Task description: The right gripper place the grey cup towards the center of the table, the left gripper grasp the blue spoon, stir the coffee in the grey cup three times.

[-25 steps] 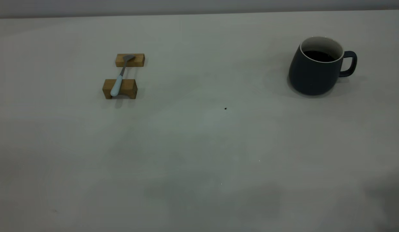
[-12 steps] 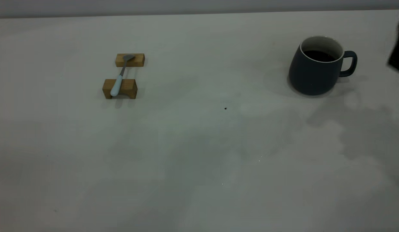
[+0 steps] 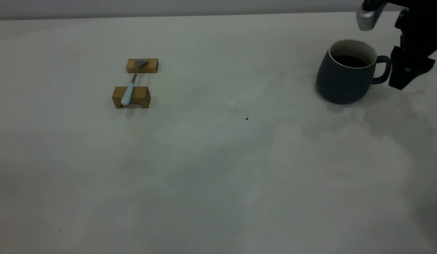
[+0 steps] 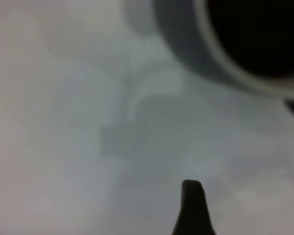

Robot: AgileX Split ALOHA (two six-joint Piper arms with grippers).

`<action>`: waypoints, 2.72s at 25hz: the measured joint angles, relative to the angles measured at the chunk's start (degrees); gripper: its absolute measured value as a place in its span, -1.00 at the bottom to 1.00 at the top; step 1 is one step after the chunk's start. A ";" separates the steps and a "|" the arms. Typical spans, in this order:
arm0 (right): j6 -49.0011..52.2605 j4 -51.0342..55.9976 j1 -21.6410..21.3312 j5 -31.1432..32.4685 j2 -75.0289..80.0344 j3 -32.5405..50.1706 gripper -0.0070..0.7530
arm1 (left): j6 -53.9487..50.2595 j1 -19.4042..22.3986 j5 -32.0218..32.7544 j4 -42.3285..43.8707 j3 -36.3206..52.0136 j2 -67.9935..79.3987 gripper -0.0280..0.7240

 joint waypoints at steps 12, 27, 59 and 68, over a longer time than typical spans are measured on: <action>-0.79 -7.43 0.00 -1.07 7.05 -8.74 0.60 | 0.00 0.00 0.00 0.00 0.00 0.00 0.34; -6.87 -3.14 0.85 -2.70 8.66 -9.02 0.24 | 0.00 0.00 0.00 0.00 0.00 0.00 0.34; 2.78 7.90 23.69 -4.23 8.81 -9.07 -0.54 | 0.04 0.00 0.00 -0.05 0.00 0.00 0.34; 8.47 7.99 24.00 -3.45 8.48 -9.07 0.26 | 0.04 0.00 0.00 -0.05 0.00 0.00 0.34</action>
